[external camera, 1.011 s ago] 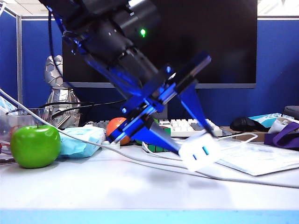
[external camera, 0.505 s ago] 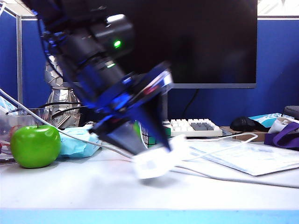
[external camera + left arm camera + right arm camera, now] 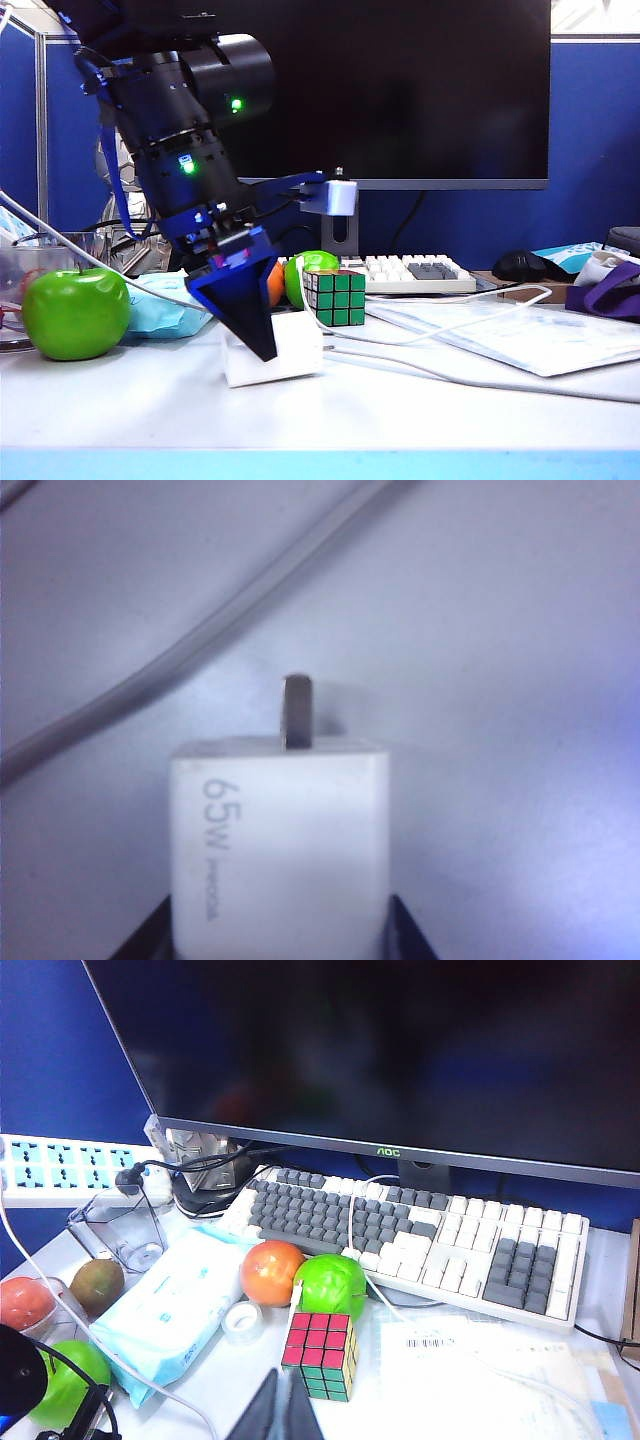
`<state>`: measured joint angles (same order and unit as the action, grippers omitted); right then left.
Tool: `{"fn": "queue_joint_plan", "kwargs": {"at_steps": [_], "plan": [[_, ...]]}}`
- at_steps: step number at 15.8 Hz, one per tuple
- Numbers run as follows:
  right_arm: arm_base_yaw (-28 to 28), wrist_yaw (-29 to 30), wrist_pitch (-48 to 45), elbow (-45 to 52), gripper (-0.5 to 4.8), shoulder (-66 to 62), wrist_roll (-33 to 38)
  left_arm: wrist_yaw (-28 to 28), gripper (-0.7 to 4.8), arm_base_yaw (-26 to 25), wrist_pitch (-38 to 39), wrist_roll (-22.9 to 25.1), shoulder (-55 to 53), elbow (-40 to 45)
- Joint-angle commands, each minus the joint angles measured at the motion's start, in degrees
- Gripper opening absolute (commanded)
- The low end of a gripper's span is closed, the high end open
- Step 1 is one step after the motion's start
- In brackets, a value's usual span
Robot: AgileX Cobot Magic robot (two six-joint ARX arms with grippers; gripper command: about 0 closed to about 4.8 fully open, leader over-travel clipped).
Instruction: Pick up the Type-C charging cable and the charging base, insert one end of the Type-C charger into the corresponding slot on the base, and finally place the plugged-in charger back on the table.
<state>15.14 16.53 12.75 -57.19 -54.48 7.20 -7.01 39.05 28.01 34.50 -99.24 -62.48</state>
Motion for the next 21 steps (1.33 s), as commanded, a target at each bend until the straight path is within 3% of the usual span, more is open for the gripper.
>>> {"fn": "queue_joint_plan", "kwargs": {"at_steps": [1,3,6,8,9,11,13,14,16,18,21], "plan": [[0.0,0.15,-0.74,-0.26,-0.06,0.22,-0.15,2.08,2.04,-0.09,2.43,0.44,-0.31,0.31],[0.0,0.15,-0.39,-0.26,-0.06,0.22,-0.13,2.1,2.2,-0.09,3.21,0.42,-0.31,0.31],[0.0,0.17,1.07,-0.26,-0.06,0.22,-0.13,2.1,3.28,-0.02,3.23,0.26,-0.11,0.31],[0.0,0.15,1.77,-0.26,-0.06,0.22,-0.13,3.19,3.46,-0.02,3.34,-1.01,0.85,0.04],[0.0,0.15,1.77,-0.26,-0.06,0.22,-0.13,3.61,3.45,0.0,3.72,-2.16,1.62,-0.63],[0.0,0.15,1.77,-0.26,-0.06,0.22,-0.13,4.04,3.4,0.0,4.55,-10.58,3.93,-3.5],[0.0,0.15,1.77,-0.26,-0.06,0.22,-0.13,4.02,3.4,0.0,8.17,-33.31,5.33,-8.76],[0.0,0.15,1.77,-0.26,-0.06,0.22,-0.13,3.21,3.4,0.0,11.67,-47.87,5.33,-11.85],[0.0,0.15,1.77,-0.26,-0.06,0.22,-0.13,0.76,3.39,0.0,14.16,-68.04,5.33,-13.53],[0.0,0.17,1.77,-0.26,-0.06,0.24,-0.11,0.13,3.4,-0.04,15.63,-80.94,5.05,-13.42],[0.0,0.37,1.79,-0.26,-0.06,0.24,-0.11,-1.95,3.4,0.04,17.4,-94.66,4.96,-13.42]]}}
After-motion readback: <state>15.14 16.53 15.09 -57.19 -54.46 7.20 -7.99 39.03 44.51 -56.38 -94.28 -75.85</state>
